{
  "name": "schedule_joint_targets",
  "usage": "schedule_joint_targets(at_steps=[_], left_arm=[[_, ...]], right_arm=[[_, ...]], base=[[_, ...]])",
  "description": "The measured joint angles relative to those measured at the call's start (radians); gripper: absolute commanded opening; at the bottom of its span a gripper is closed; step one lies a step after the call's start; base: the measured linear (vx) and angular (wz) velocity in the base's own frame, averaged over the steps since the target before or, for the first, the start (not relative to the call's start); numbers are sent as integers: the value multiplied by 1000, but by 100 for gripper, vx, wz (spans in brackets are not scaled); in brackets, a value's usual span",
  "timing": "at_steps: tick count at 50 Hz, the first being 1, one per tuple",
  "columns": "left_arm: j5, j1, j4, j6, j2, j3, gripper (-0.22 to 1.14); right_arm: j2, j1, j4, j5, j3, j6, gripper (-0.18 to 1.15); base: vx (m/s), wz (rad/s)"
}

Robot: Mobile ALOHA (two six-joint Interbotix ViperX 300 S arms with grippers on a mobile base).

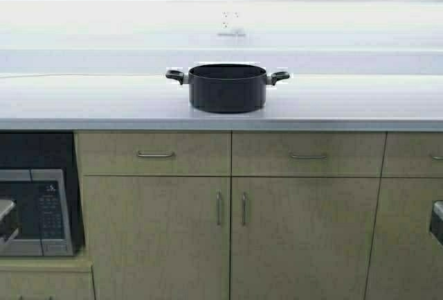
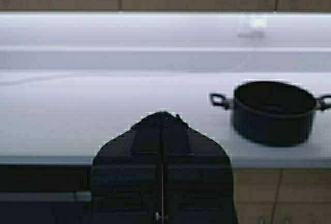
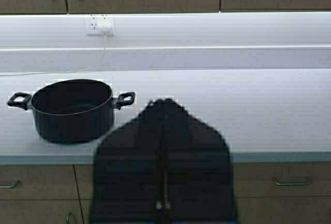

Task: Open the cabinet, put the pot inside, then close it

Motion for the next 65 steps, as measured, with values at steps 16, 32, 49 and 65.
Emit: schedule_joint_targets(at_steps=[16,32,49,65], left_arm=[[-100,-31,6,-31,25,31,108],[-112,-46,9,-31,83,26,100],[-114,-46,9,-41,97,34,100],[-115,-48,9,-43,103,38,100]], right_arm=[[11,28,-6,-28,17,8,106],[21,35,-6,-40,17,18,102],[109,80,-8,-41,18,25,102],[92,80,-8,-51,18,25,102]], base=[[2,2],[8,2],[10,-7],[16,0]])
